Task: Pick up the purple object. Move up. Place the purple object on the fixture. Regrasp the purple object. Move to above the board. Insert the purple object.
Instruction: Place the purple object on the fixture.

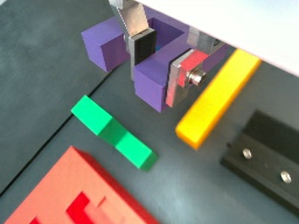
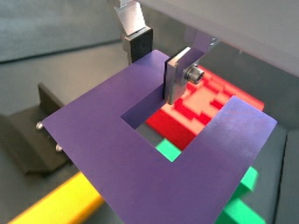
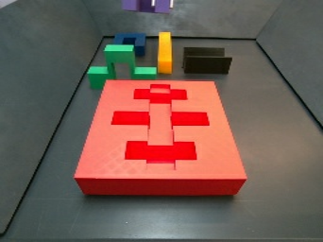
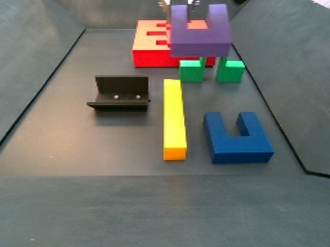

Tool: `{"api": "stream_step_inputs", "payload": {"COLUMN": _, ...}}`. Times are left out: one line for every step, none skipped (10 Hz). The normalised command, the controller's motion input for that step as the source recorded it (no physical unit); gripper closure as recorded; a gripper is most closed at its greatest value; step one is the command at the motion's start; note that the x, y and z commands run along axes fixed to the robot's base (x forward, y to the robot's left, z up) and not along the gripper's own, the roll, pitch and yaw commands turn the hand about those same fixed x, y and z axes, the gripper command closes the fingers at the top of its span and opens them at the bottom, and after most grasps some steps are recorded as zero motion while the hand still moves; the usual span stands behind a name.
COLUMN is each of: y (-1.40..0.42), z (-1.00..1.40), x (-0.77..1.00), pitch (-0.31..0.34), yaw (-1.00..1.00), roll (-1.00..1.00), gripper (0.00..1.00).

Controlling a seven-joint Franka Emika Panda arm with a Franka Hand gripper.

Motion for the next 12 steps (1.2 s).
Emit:
{"api": "stream_step_inputs", "payload": {"y": 0.12, "z": 0.00, "x": 0.88, "pitch": -0.109, "yaw": 0.00, "roll": -0.74, "gripper": 1.00}}
{"api": "stream_step_inputs", "payload": {"y": 0.17, "z": -0.02, "x": 0.95, "pitch": -0.089, "yaw": 0.00, "roll": -0.64, "gripper": 1.00}}
{"api": "stream_step_inputs", "payload": {"y": 0.20, "z": -0.10, "x": 1.00, "pitch": -0.049, "yaw": 0.00, "roll": -0.59, "gripper": 1.00}}
{"api": "stream_step_inputs", "payload": {"y": 0.25, "z": -0.24, "x": 1.00, "pitch": 0.000, "yaw": 0.00, "roll": -0.50, "gripper": 1.00}}
{"api": "stream_step_inputs", "payload": {"y": 0.20, "z": -0.23, "x": 1.00, "pitch": 0.000, "yaw": 0.00, "roll": -0.47, "gripper": 1.00}}
{"api": "stream_step_inputs", "payload": {"y": 0.18, "z": -0.22, "x": 1.00, "pitch": 0.000, "yaw": 0.00, "roll": -0.43, "gripper": 1.00}}
{"api": "stream_step_inputs", "payload": {"y": 0.14, "z": -0.21, "x": 1.00, "pitch": 0.111, "yaw": -0.09, "roll": -0.10, "gripper": 1.00}}
{"api": "stream_step_inputs", "payload": {"y": 0.11, "z": -0.21, "x": 1.00, "pitch": 0.143, "yaw": -0.06, "roll": -0.06, "gripper": 1.00}}
{"api": "stream_step_inputs", "payload": {"y": 0.09, "z": -0.21, "x": 1.00, "pitch": 0.226, "yaw": -0.03, "roll": 0.00, "gripper": 1.00}}
{"api": "stream_step_inputs", "payload": {"y": 0.00, "z": -0.01, "x": 0.39, "pitch": 0.114, "yaw": -0.01, "roll": 0.00, "gripper": 1.00}}
{"api": "stream_step_inputs", "payload": {"y": -0.08, "z": -0.01, "x": 0.10, "pitch": 0.000, "yaw": 0.00, "roll": 0.02, "gripper": 1.00}}
{"api": "stream_step_inputs", "payload": {"y": 0.00, "z": -0.15, "x": 0.99, "pitch": -0.049, "yaw": -0.09, "roll": -0.24, "gripper": 1.00}}
